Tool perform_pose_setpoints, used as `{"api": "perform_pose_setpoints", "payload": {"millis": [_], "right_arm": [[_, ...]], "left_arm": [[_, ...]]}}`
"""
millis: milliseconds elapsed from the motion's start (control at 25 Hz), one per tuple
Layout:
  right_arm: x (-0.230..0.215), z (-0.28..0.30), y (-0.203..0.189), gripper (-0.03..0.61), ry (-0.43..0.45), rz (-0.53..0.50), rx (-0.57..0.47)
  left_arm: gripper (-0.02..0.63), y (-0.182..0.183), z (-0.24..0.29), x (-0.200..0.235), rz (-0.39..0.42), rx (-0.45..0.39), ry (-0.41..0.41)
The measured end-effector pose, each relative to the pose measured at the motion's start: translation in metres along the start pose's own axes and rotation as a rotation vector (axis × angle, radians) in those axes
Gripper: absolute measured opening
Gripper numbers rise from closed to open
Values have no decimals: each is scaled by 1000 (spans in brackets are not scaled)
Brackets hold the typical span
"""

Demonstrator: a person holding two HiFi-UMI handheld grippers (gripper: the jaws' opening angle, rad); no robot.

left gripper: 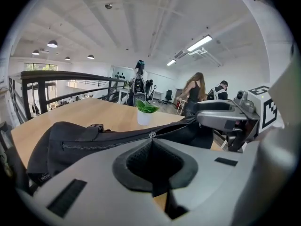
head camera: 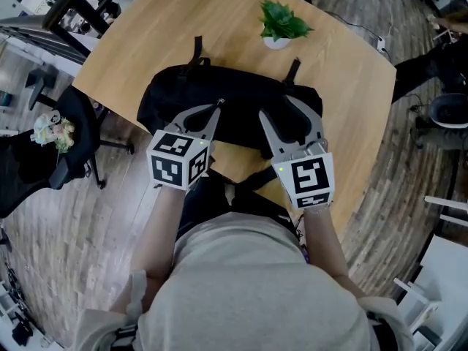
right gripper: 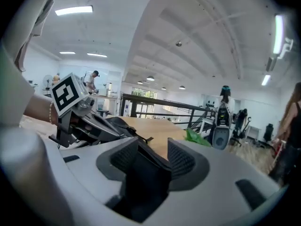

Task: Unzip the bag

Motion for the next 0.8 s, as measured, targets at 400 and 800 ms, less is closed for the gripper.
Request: {"api": "perform_pose_setpoints", "payload": {"millis": [400, 800], "right_arm": [[55, 58, -7, 207, 126, -259, 179], [51, 79, -22, 170, 49, -494, 311]], "left_arm": [[18, 0, -2, 6, 20, -15, -105], [18, -2, 1, 7, 29, -10, -154]]}}
Point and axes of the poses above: the fingertips, and each gripper's own axes: z forward along the fingers, x to its left, y out of its top, the point moved 5 cm from there along -z, backward along the fingers, and after that the axes turned 14 degrees about z, right-handed, at the moved point
